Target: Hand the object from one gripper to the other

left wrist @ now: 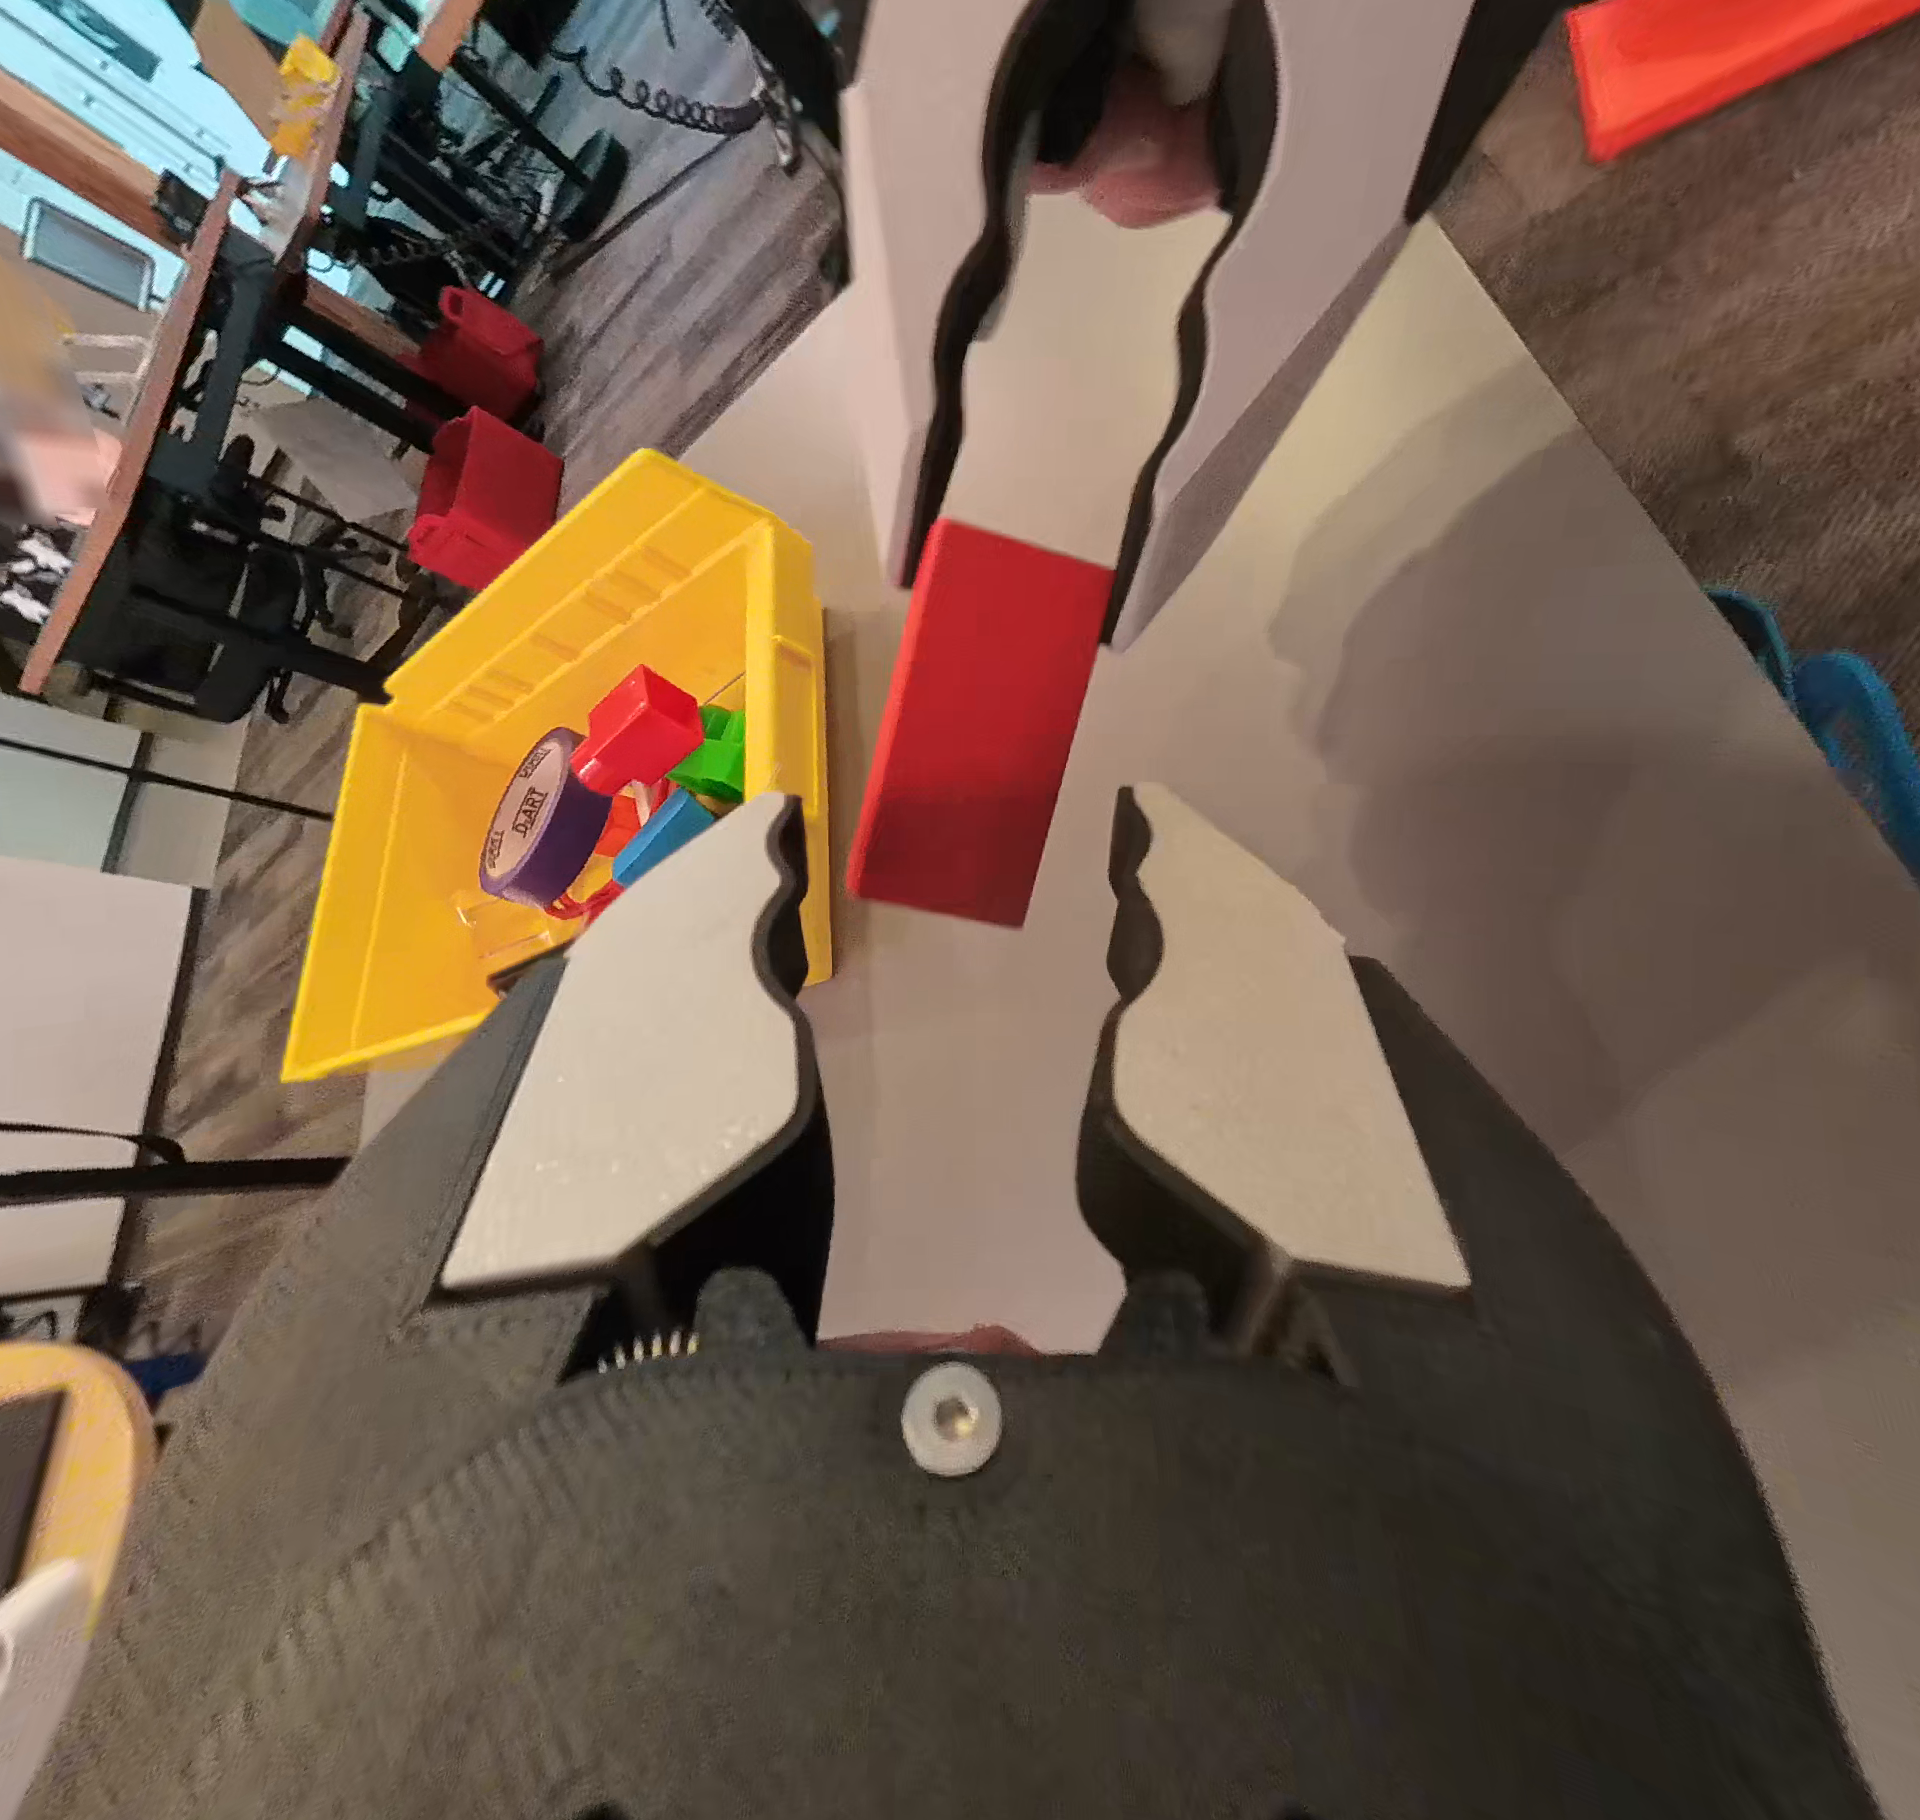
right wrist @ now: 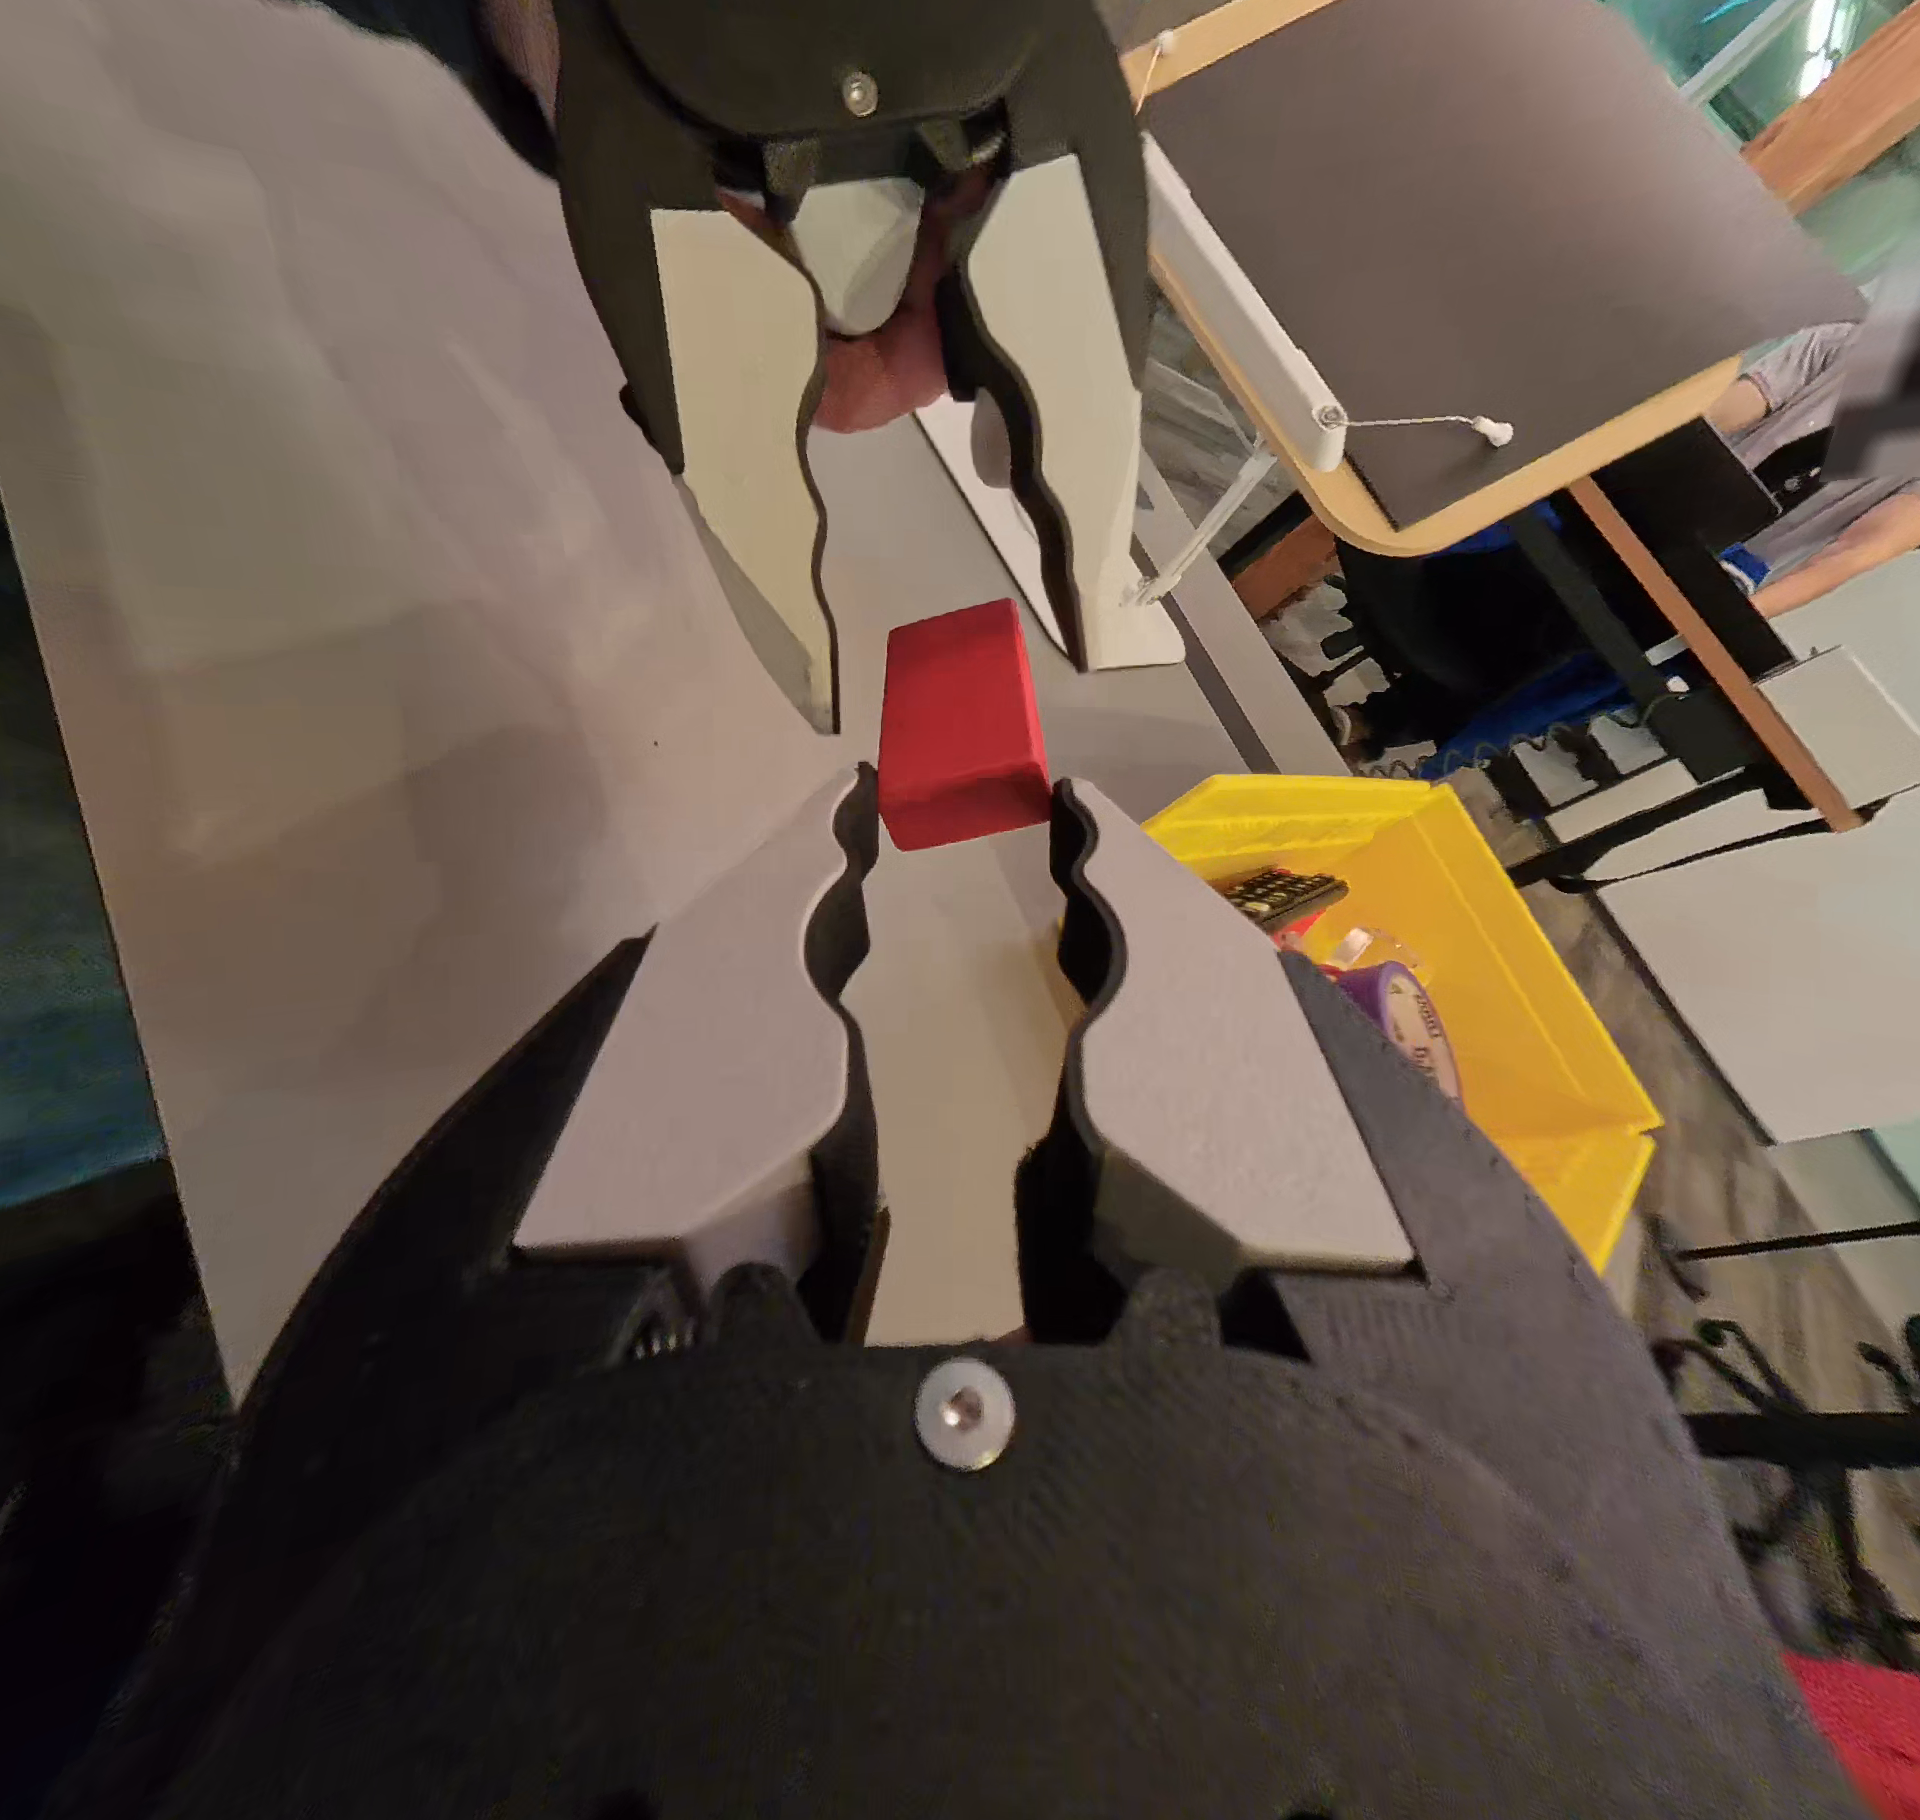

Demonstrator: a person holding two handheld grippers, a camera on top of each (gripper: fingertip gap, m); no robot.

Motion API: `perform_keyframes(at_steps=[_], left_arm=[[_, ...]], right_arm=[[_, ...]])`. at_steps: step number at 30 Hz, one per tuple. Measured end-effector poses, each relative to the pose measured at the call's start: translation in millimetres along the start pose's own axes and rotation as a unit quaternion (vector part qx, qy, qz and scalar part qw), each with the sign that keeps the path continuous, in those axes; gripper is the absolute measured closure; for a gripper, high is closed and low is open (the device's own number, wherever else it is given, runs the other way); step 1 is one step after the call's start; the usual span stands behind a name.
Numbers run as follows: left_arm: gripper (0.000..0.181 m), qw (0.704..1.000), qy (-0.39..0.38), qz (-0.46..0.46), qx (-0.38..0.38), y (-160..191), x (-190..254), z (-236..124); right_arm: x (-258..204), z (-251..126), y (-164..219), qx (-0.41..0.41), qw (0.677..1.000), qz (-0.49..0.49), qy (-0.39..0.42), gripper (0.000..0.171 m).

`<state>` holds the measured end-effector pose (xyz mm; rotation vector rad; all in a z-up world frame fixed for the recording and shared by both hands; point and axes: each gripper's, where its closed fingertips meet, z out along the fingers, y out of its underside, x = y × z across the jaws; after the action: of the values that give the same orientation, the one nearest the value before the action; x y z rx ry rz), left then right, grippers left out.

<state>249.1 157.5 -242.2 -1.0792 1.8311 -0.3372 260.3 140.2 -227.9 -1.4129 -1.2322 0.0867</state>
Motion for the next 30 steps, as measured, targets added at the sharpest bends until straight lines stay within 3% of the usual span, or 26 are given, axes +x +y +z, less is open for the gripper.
perform_keyframes(at_steps=[4, 8, 13, 18, 22, 26, 28, 30], left_arm=[[0.123, 0.996, -0.015, -0.082, 0.037, 0.8, -11.3, -10.9], [0.121, 0.975, -0.011, -0.185, 0.12, -11.4, -20.1, -23.0], [0.119, 0.922, 0.014, -0.296, 0.247, -42.0, -27.7, -34.8], [0.121, 0.871, 0.008, -0.343, 0.351, -81.3, -41.9, -50.0], [0.12, 0.846, -0.019, -0.385, 0.369, -87.9, -52.5, -47.7], [0.13, 0.819, -0.004, -0.42, 0.391, -92.0, -55.7, -46.8], [0.144, 0.813, 0.011, -0.422, 0.401, -96.4, -52.1, -46.7], [0.144, 0.81, 0.014, -0.425, 0.403, -97.9, -51.4, -46.1]], right_arm=[[5.9, -6.2, -10.0, 0.06, 0.994, 0.087, -0.001, 0.14], [15.2, -15.2, -25.8, 0.159, 0.965, 0.207, -0.013, 0.14], [31.6, -30.9, -50.2, 0.314, 0.886, 0.34, -0.044, 0.141], [41.3, -35.9, -60.0, 0.417, 0.806, 0.414, -0.071, 0.141], [39.1, -32.0, -63.5, 0.436, 0.797, 0.412, -0.066, 0.141], [40.0, -31.9, -64.2, 0.447, 0.794, 0.409, -0.053, 0.141], [40.9, -32.6, -62.6, 0.451, 0.792, 0.408, -0.05, 0.141], [39.4, -32.3, -62.1, 0.455, 0.789, 0.408, -0.053, 0.141]])
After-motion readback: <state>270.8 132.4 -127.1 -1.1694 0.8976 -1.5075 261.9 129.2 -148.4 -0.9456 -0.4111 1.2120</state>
